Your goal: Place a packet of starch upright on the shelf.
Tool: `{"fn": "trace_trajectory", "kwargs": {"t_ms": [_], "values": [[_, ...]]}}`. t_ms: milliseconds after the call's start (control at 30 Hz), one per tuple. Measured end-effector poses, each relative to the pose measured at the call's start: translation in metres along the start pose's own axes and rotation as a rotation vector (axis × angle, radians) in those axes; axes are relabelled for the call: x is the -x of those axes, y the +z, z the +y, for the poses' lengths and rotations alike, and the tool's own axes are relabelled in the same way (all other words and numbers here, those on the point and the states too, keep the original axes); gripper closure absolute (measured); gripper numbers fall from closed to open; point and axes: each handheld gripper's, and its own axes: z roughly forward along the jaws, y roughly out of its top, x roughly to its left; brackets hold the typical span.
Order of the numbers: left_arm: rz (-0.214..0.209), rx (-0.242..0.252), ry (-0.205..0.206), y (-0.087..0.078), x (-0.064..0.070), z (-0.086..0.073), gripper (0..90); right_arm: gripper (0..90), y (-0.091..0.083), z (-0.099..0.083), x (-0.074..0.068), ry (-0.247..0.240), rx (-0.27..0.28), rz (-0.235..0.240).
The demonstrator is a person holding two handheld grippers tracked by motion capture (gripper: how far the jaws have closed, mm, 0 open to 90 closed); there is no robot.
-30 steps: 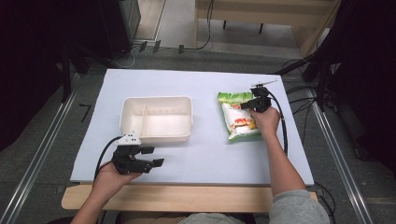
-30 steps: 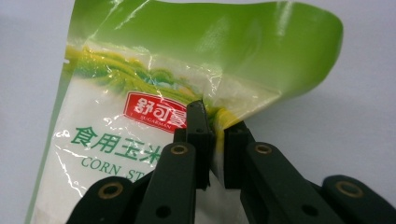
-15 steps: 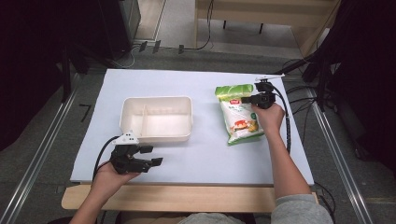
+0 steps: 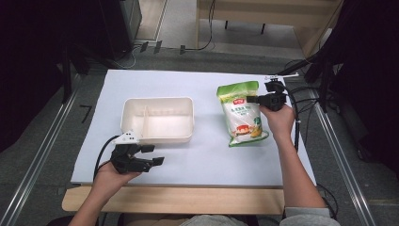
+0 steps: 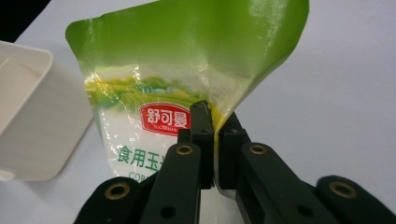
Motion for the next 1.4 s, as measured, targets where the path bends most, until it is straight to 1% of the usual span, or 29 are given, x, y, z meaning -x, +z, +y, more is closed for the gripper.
{"fn": "trace_trajectory", "kwargs": {"t_ms": [33,67,267,333,367,467,500,600,733,800,867,900,933,1000,1200,1300,1400], "values": [[-0.002,0.001,0.0,0.0,0.0,0.001,33.3,90.0,-0.004,0.001,-0.005,-0.011,0.002,0.005],[-0.006,0.005,0.0,0.001,-0.001,0.001,33.3,90.0,-0.004,0.001,-0.005,-0.011,0.002,0.005],[-0.014,0.002,0.006,0.004,-0.001,0.005,33.3,90.0,-0.014,0.003,-0.023,-0.054,0.003,0.027],[-0.018,0.001,0.008,0.005,-0.002,0.006,33.3,90.0,-0.021,0.004,-0.031,-0.067,0.0,0.044],[-0.022,0.003,0.009,0.005,-0.002,0.006,33.3,90.0,-0.021,0.004,-0.031,-0.067,0.0,0.044],[-0.025,0.002,0.01,0.006,-0.001,0.007,33.3,90.0,-0.028,0.004,-0.038,-0.078,0.002,0.06],[-0.029,0.007,0.01,0.007,-0.001,0.008,33.3,90.0,-0.03,0.004,-0.04,-0.082,0.002,0.062],[-0.027,0.001,0.015,0.007,-0.001,0.008,33.3,90.0,-0.037,0.001,-0.046,-0.094,0.004,0.063],[-0.032,0.007,0.012,0.007,-0.001,0.008,33.3,90.0,-0.045,-0.001,-0.051,-0.093,0.01,0.082],[-0.032,0.009,0.013,0.006,-0.001,0.008,33.3,90.0,-0.05,0.0,-0.057,-0.106,0.018,0.088],[-0.031,0.01,0.011,0.006,-0.001,0.008,33.3,90.0,-0.052,0.0,-0.059,-0.108,0.021,0.09],[-0.031,0.01,0.012,0.006,-0.001,0.008,33.3,90.0,-0.056,0.001,-0.064,-0.121,0.032,0.097],[-0.031,0.006,0.013,0.006,-0.001,0.008,33.3,90.0,-0.056,0.001,-0.064,-0.121,0.032,0.097],[-0.032,0.008,0.012,0.006,-0.001,0.008,33.3,90.0,-0.061,0.002,-0.07,-0.139,0.043,0.089],[-0.031,0.008,0.011,0.007,-0.001,0.008,33.3,90.0,-0.069,0.005,-0.075,-0.152,0.065,0.087],[-0.032,0.007,0.013,0.007,-0.001,0.008,33.3,90.0,-0.072,0.006,-0.077,-0.159,0.071,0.084],[-0.032,0.007,0.012,0.007,-0.001,0.008,33.3,90.0,-0.074,0.007,-0.081,-0.165,0.071,0.09]]}}
